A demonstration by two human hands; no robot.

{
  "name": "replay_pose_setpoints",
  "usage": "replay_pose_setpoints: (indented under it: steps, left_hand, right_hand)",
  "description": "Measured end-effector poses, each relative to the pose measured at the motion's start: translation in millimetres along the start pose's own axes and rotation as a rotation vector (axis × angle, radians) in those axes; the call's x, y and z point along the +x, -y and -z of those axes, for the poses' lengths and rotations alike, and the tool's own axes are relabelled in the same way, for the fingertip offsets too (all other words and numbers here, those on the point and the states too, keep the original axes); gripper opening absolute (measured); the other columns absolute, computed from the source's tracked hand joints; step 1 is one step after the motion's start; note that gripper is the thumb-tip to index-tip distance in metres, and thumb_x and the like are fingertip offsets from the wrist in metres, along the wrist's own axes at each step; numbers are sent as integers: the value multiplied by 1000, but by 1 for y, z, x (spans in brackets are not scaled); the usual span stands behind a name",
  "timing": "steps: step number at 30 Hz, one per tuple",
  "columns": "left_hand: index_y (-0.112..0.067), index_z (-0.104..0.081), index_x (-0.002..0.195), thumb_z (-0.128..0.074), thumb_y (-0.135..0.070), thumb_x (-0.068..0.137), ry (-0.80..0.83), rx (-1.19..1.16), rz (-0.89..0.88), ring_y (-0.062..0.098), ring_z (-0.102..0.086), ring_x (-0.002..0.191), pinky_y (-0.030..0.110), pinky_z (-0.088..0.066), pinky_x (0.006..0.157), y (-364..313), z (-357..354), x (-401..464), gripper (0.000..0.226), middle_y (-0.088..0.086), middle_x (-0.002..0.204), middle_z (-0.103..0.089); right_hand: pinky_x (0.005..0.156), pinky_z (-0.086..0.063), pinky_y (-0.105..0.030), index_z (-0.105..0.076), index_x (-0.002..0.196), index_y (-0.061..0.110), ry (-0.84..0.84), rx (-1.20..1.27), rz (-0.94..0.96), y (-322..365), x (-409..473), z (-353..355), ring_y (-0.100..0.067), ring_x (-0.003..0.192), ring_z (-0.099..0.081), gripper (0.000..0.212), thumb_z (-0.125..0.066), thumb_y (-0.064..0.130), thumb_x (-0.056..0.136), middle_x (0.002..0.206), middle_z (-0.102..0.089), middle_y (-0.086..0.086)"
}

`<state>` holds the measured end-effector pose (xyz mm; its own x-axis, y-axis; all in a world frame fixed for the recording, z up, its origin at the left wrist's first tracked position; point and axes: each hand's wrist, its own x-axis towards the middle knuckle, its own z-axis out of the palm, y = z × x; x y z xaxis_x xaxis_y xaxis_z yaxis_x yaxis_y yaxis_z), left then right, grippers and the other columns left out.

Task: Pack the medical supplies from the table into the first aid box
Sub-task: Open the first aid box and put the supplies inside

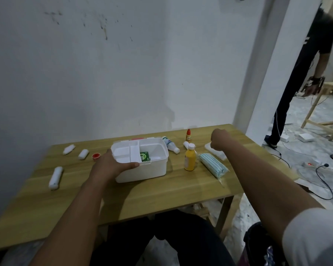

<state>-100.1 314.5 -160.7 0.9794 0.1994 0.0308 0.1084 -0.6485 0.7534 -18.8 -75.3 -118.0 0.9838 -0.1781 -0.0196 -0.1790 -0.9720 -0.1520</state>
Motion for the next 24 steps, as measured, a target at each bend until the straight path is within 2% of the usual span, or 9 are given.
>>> replay_pose_setpoints:
  steps: [2,5,7,9,12,15,18,21,24]
  left_hand:
    - [-33,-52,141,-85,-80,41,4,10,-5,14,-56,100,34,-51,70,1,-2,2,116,-8,132,-66]
    - [-31,-51,143,-86,-77,44,-4,17,1,13,-55,100,32,-48,67,3,-4,6,115,-6,134,-65]
    - [-30,-51,144,-87,-76,46,-9,18,-4,13,-54,101,30,-46,65,4,-5,7,114,-6,135,-65]
    - [-30,-50,145,-87,-74,49,-12,31,-4,12,-53,103,30,-45,65,4,-7,7,111,-5,137,-63]
    - [-30,-48,146,-86,-74,50,-16,51,4,18,-57,113,33,-47,70,5,-7,7,113,-3,139,-62]
    - [-30,-46,147,-86,-74,50,-14,62,8,23,-57,122,37,-51,77,5,-6,8,114,-2,141,-60]
    - [-29,-46,148,-85,-77,47,-4,57,8,22,-58,120,36,-53,75,6,-5,7,118,-2,140,-61]
    - [-28,-46,148,-86,-75,49,-5,51,1,22,-58,118,35,-50,72,5,-6,6,116,-2,138,-62]
    - [-28,-48,147,-86,-74,50,-13,61,-18,21,-59,118,34,-47,71,5,-6,5,114,-4,137,-64]
  right_hand:
    - [79,-53,-35,-51,79,8,50,-58,-55,-18,18,-16,-28,88,-60,15,-60,20,85,105,-68,-11]
    - [96,-49,-52,-58,104,14,200,-126,-128,-30,27,-30,-33,106,-61,47,-46,39,66,116,-65,-4]
    - [105,-43,-55,-54,123,27,235,-188,-97,-17,-4,-19,-31,123,-55,42,-43,30,82,130,-59,2]
    - [105,-41,-54,-45,144,26,218,-233,-61,-15,-9,-19,-31,131,-51,48,-41,22,96,142,-54,-6]
    - [99,-44,-55,-55,134,17,116,-145,-119,-20,6,-18,-34,117,-57,58,-51,39,80,125,-60,-10]
    - [85,-56,-40,-62,121,4,-9,-30,-74,-19,19,8,-32,103,-65,46,-73,24,81,115,-68,-15]
    - [82,-55,-36,-68,118,11,-131,43,60,10,17,54,-30,101,-67,50,-85,20,72,114,-70,-11]
    - [87,-52,-35,-68,125,18,-123,85,280,63,4,75,-24,109,-64,59,-90,26,71,122,-69,-4]
    - [93,-53,-35,-71,124,20,5,78,482,118,-16,64,-22,109,-64,59,-92,28,69,120,-70,-1]
